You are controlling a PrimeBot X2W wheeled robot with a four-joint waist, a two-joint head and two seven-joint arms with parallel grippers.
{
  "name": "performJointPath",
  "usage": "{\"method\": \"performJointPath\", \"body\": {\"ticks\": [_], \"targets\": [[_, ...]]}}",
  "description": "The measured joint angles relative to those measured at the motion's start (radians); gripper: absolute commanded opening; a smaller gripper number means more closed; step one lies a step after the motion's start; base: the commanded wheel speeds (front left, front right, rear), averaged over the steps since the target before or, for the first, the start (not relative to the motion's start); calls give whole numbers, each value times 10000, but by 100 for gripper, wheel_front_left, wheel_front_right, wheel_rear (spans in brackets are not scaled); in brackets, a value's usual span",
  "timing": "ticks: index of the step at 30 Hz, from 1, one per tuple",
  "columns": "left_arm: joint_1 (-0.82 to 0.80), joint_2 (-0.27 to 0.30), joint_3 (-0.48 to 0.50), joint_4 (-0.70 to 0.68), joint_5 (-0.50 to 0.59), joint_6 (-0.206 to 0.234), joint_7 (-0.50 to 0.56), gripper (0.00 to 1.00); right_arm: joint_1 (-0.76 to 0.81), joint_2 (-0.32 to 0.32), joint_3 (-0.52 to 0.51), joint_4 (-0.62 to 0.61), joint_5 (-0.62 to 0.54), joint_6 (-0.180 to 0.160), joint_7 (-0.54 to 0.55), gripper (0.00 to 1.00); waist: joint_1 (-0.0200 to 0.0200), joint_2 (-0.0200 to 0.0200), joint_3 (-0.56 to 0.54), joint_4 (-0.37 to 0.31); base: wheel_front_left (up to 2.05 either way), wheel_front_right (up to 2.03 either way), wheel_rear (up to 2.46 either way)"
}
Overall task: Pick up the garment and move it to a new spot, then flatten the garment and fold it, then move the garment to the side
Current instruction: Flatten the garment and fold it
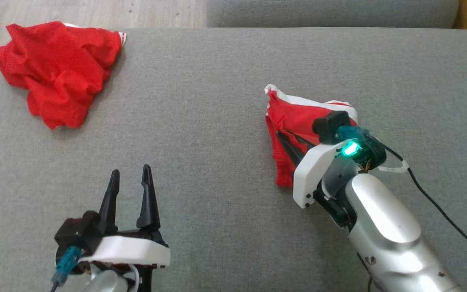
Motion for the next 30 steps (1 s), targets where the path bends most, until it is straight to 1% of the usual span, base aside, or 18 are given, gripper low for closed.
{"method": "performJointPath", "body": {"ticks": [1, 2, 3, 4, 8, 11, 16, 21, 23, 25, 26, 27, 28, 29, 30], "targets": [[0, 0, 6, 13, 0, 0, -2, 100, 1, -2, 77, 23, 19, 0, -17, 6, 0, 0, -3, -20, 0, 0, 0], [0, -6, 6, 25, 0, -2, -2, 100, 2, 0, 123, 36, 50, 0, -81, 44, 0, 0, -7, -42, 0, 0, 0], [1, -12, 4, 38, 0, -2, -13, 100, 2, 0, 165, 42, 86, 0, -140, 92, 0, 0, -11, -64, 0, 0, 0], [1, -19, 2, 46, 0, -2, -31, 100, 4, -2, 203, 48, 86, 0, -153, 100, 0, 0, -20, -87, 0, 0, 0], [3, -44, -15, 56, 0, -4, -31, 100, 127, 0, 307, -69, 257, 0, -441, 100, 0, 0, -66, -175, 0, 0, 0], [6, -54, -40, 59, 0, -4, -31, 100, 433, 2, 109, -288, 259, 0, -736, 100, 0, 0, -108, -241, 0, 0, 0], [31, -94, -146, 67, 4, -69, -29, 100, 791, 0, -1011, -798, 59, 0, -1323, 100, 0, 0, -190, -319, 0, 0, 0], [47, -190, -366, 98, 79, -92, -23, 100, 1151, -15, -2199, -1285, -529, 0, -1659, 100, 0, 0, -235, -382, 0, 0, 0], [60, -213, -382, 111, 79, -92, -13, 100, 1323, -25, -2479, -1335, -848, 0, -1743, 100, -1, 0, -240, -397, 0, 0, 0], [63, -213, -393, 130, 79, -94, -13, 100, 1469, -40, -2499, -1325, -1089, 0, -1749, 100, 0, 0, -235, -394, 0, 0, 0], [63, -215, -401, 138, 79, -107, -12, 100, 1511, -44, -2424, -1298, -1175, 0, -1749, 84, -1, 0, -227, -388, 0, 0, 0], [62, -215, -407, 144, 79, -136, -2, 100, 1532, -48, -2286, -1241, -1273, 0, -1749, 42, 0, 0, -220, -378, 0, 0, 0], [62, -217, -422, 155, 79, -138, 15, 100, 1542, -50, -2080, -1151, -1367, 0, -1747, 27, 0, 0, -212, -365, 0, 0, 0], [62, -222, -437, 173, 79, -155, 15, 100, 1544, -50, -1864, -1034, -1425, 0, -1747, 18, 0, 0, -204, -345, 0, 0, 0], [61, -224, -458, 199, 79, -169, 15, 100, 1543, -46, -1649, -865, -1446, 0, -1747, 5, 0, 0, -193, -318, 0, 0, 0]]}}
